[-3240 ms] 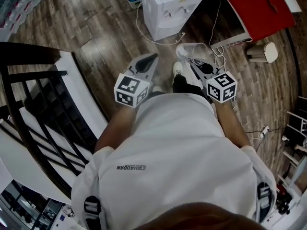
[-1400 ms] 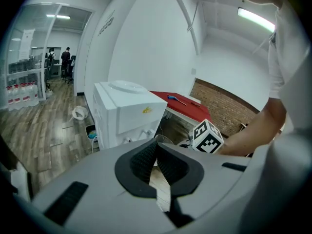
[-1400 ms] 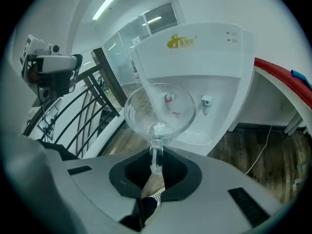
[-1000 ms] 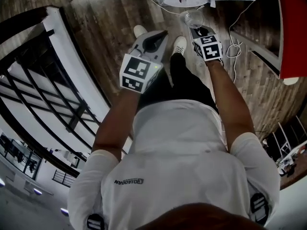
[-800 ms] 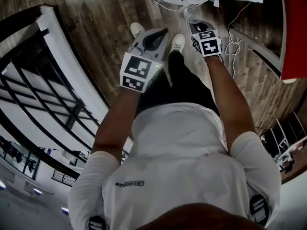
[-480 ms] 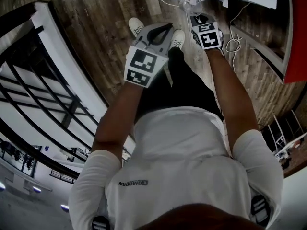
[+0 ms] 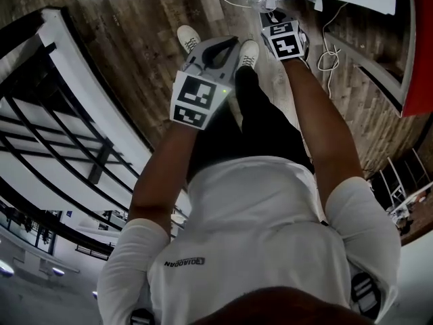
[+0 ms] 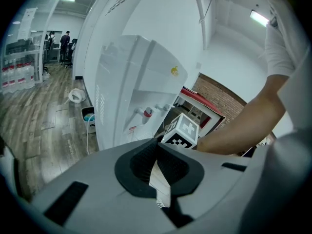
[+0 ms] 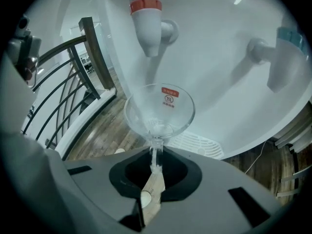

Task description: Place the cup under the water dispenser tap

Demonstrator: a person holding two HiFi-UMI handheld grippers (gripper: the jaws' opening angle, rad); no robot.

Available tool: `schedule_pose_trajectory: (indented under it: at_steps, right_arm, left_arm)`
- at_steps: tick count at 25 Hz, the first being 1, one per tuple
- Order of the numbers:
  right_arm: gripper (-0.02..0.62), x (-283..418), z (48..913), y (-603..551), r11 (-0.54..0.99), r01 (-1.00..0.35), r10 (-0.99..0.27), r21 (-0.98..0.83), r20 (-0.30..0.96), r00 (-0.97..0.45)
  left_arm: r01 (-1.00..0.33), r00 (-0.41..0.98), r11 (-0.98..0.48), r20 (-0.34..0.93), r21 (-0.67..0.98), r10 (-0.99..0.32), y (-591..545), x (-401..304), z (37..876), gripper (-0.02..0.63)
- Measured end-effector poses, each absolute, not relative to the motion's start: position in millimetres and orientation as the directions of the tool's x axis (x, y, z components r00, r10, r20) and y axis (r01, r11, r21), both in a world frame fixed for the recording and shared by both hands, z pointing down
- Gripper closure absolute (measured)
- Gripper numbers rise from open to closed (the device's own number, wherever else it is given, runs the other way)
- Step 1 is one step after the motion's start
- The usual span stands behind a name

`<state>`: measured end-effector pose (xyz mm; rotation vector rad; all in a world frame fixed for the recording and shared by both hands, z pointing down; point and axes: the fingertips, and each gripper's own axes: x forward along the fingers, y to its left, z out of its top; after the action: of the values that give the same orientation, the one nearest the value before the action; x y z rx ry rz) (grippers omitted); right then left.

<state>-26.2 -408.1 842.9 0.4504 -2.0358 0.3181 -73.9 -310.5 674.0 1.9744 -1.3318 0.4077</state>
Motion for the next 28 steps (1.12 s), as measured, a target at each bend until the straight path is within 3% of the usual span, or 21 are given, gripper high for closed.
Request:
schedule_pose_trajectory:
  at_steps: [28]
  right_arm:
    - [0.555,-45,873,-418,0.927,-0.375,-0.188,-0.001,0.865,-0.465]
  left_arm:
    - [-0.881,0.448,-0.205,0.614,0.426,-0.650,-307,-72,699,0.611]
